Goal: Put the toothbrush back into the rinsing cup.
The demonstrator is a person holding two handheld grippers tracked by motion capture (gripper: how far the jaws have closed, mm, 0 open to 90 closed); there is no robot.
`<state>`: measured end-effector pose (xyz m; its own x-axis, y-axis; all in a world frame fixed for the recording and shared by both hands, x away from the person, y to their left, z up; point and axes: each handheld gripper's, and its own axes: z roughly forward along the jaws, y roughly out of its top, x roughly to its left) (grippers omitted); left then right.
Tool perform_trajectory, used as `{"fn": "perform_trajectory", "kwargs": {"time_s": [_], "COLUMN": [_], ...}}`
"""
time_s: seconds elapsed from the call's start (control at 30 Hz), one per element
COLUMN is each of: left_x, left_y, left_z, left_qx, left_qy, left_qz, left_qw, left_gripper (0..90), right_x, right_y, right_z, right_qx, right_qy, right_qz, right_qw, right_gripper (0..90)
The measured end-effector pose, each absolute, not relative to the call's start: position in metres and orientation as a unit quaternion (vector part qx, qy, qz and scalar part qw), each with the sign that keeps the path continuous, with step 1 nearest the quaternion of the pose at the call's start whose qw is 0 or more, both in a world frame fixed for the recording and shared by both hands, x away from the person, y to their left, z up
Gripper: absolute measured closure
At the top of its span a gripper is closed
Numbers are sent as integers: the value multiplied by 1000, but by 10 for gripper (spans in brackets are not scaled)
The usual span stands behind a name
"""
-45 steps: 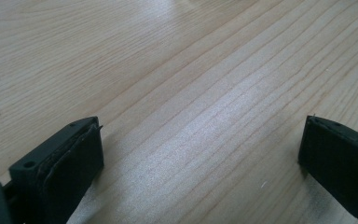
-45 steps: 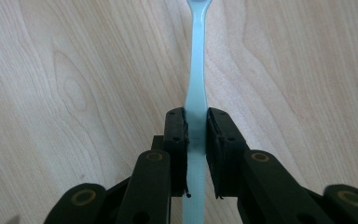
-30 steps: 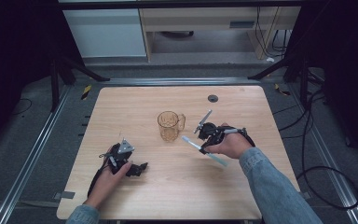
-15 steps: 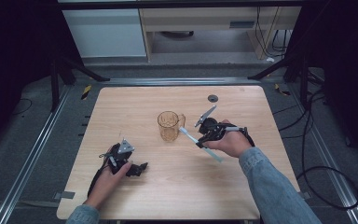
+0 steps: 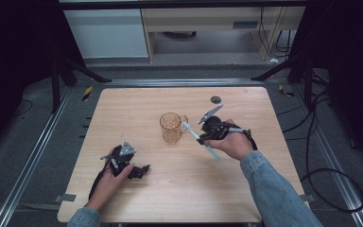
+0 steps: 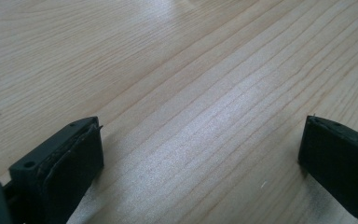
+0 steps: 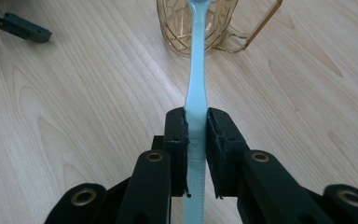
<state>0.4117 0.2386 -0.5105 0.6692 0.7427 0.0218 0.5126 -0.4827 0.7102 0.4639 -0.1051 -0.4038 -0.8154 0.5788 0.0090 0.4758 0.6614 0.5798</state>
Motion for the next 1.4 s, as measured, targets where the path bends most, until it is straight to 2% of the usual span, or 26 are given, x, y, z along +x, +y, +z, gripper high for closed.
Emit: {"fn": "perform_trajectory", "kwargs": {"time_s": [1.4], "left_x": [412], "left_y": [238], "left_z": [-511], "left_qx": [844], "left_qy": [373], "left_qz": [166], "left_qw": [349], "left_gripper": [0], "right_x": [470], "right_y": [-100], "right_z": [-385], "right_qx": [339], "right_qy": [856], "right_qz": [367], "right_qw": [135], "right_gripper": [786]}}
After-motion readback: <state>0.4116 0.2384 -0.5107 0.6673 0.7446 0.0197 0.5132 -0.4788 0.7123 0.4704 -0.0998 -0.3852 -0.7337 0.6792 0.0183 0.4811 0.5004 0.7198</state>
